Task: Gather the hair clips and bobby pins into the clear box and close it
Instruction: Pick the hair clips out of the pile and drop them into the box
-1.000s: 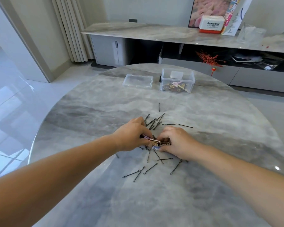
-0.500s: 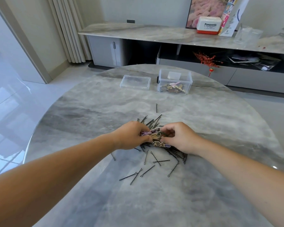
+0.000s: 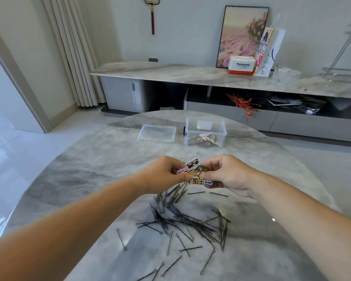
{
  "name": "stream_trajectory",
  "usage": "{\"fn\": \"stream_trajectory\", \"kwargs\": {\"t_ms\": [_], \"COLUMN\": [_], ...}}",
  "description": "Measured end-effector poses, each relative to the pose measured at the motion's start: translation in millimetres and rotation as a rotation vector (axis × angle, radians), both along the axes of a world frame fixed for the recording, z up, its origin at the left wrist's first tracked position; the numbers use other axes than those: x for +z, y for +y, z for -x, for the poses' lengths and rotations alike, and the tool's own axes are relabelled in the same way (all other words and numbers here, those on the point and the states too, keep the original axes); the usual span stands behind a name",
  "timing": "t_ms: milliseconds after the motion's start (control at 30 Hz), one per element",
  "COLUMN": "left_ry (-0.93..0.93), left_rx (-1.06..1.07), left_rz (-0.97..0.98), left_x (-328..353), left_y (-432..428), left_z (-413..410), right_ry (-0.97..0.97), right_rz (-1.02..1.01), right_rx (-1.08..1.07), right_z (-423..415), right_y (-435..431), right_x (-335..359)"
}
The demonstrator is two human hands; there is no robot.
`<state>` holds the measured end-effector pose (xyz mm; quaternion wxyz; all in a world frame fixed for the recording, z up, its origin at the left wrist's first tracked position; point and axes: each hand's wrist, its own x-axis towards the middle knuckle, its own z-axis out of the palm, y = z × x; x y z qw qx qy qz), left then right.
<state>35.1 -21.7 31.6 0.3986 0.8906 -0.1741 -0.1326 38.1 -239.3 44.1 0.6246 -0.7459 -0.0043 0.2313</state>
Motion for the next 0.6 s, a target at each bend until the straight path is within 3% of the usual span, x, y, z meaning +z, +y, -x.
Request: {"fn": "stream_trajectory", "kwargs": {"t_ms": [267,600], "left_ry": [-0.167,-0.275], "left_rx": [0.077,0.147], "left_rz": [-0.022,-0.208], "left_x": [43.4,9.4], "left_y": [-41.3,-55.3], "left_z": [-131.2,-228.5], "right_ry": [-0.216,-0.384], "right_rz": [0.039,0.216], "right_rx": [-0.080,-0.080], "right_z": [-122.5,-217.8], "right_y": [-27.5,-46.3], "right_x": [41.5,12.6]}}
